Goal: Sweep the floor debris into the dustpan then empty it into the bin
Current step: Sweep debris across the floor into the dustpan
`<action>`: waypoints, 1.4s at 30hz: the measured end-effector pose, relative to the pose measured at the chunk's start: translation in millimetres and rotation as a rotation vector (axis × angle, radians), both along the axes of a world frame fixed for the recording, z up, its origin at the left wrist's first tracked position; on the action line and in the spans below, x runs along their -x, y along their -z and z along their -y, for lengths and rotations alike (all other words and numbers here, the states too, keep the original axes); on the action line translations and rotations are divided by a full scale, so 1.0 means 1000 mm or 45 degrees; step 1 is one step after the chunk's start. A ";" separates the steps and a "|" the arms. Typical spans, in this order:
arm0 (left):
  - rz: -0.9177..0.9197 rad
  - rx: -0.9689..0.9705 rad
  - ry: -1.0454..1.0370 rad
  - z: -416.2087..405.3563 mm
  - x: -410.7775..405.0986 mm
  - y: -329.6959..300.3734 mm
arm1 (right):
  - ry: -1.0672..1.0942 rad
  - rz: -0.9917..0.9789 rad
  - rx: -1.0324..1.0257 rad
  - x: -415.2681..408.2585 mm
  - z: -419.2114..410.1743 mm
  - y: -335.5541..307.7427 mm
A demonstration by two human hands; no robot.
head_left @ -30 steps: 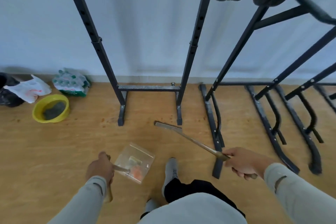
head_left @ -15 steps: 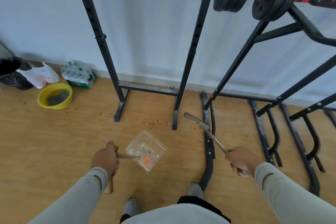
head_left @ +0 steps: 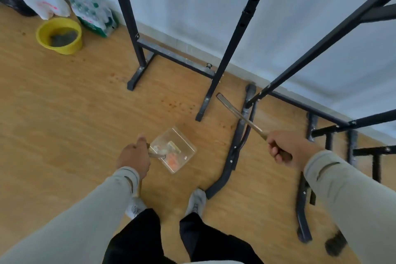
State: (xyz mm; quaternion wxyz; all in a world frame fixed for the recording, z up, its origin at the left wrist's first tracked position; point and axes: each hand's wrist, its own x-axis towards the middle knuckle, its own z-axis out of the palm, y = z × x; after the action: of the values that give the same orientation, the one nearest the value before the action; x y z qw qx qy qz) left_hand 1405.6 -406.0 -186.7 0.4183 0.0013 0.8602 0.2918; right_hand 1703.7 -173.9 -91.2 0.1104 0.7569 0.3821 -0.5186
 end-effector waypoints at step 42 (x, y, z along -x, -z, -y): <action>-0.353 0.213 0.227 -0.077 -0.033 0.027 | -0.642 0.167 0.210 -0.082 0.050 0.087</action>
State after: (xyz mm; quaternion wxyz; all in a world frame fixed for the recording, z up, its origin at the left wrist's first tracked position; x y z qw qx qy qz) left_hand 1438.7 -329.3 -213.5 0.3186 0.0829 0.9273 0.1781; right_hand 1785.3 -223.9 -178.4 0.3219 0.6582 0.5071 -0.4539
